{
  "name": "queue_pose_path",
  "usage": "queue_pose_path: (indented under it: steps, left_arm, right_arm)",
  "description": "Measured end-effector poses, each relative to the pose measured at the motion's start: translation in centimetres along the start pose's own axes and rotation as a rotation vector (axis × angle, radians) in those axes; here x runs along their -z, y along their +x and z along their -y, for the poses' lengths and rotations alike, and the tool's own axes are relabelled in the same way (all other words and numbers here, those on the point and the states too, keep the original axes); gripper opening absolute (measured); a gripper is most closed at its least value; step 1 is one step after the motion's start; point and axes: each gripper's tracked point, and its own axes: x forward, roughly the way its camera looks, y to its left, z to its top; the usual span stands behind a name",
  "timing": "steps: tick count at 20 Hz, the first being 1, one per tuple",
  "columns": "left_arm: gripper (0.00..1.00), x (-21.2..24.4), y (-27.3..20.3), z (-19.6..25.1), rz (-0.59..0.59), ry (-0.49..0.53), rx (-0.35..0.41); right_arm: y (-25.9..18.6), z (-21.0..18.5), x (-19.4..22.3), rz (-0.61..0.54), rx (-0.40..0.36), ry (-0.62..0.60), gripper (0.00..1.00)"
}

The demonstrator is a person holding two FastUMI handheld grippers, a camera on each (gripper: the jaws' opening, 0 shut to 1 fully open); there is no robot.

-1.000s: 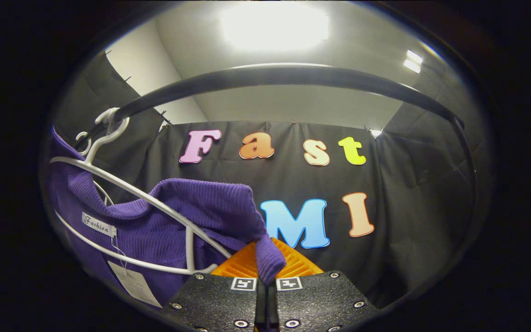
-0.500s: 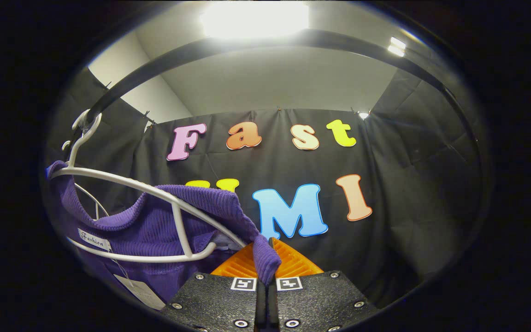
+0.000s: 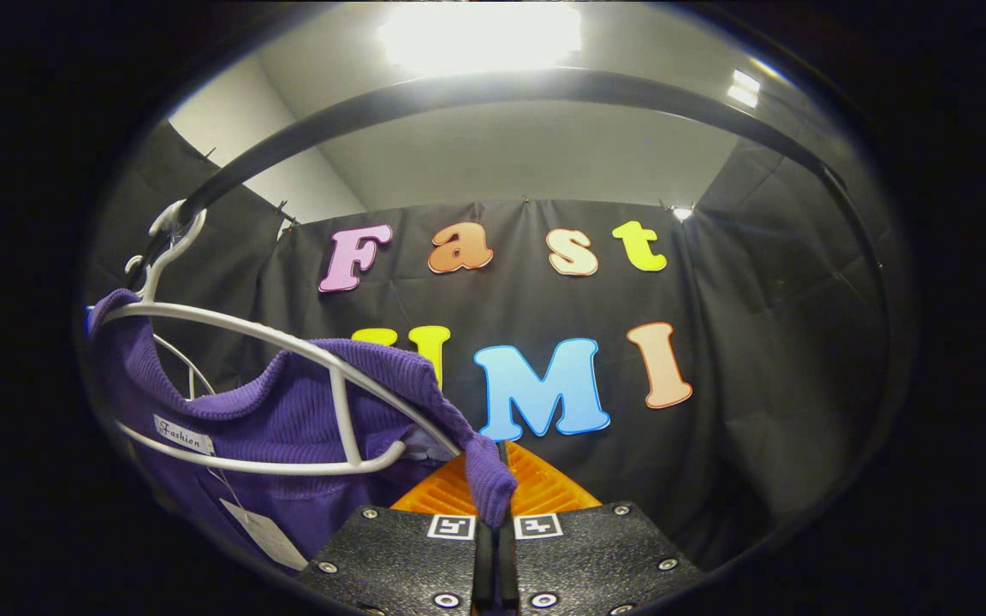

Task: Grasp the clothes on the hanger with both hands and then place them into the laundry hamper below.

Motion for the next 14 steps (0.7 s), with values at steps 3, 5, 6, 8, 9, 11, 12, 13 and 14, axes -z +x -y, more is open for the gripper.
queue_pose_path:
  steps: [3, 5, 6, 8, 9, 11, 12, 13, 14]
  left_arm:
    - [0.30, 1.1, 0.5, -0.9, -0.025, 0.011, -0.023]
    - [0.06, -0.2, -0.4, -1.1, 0.009, 0.016, -0.011]
    - [0.01, -1.1, -1.0, -1.3, 0.039, 0.016, -0.003]
    - [0.00, -4.3, -2.4, -2.6, 0.118, 0.037, -0.031]
    - [0.01, -5.8, -2.9, -2.9, 0.144, 0.044, -0.028]
    - [0.01, -7.9, -3.4, -3.4, 0.170, 0.064, -0.024]
    - [0.03, -8.9, -3.5, -4.0, 0.187, 0.074, -0.034]
    - [0.05, -9.8, -3.7, -4.7, 0.204, 0.090, -0.051]
    - [0.00, -10.6, -3.8, -6.1, 0.223, 0.106, -0.082]
  right_arm:
    - [0.1, 0.1, -0.3, 0.007, -0.007, -0.008, 0.02]
    - [0.1, 0.3, -0.4, 0.013, -0.011, -0.015, 0.02]
    - [0.1, 0.4, -0.4, 0.015, -0.012, -0.019, 0.02]
    - [0.2, 0.5, -0.7, 0.025, -0.012, -0.020, 0.02]
    - [0.3, 0.6, -0.9, 0.031, -0.011, -0.021, 0.02]
    - [0.9, 0.6, -1.2, 0.035, -0.006, -0.013, 0.02]
    - [1.1, 0.6, -1.4, 0.038, -0.004, -0.008, 0.02]
    - [1.3, 0.7, -1.7, 0.046, -0.001, -0.009, 0.02]
    - [1.5, 0.8, -2.0, 0.056, 0.003, -0.016, 0.02]
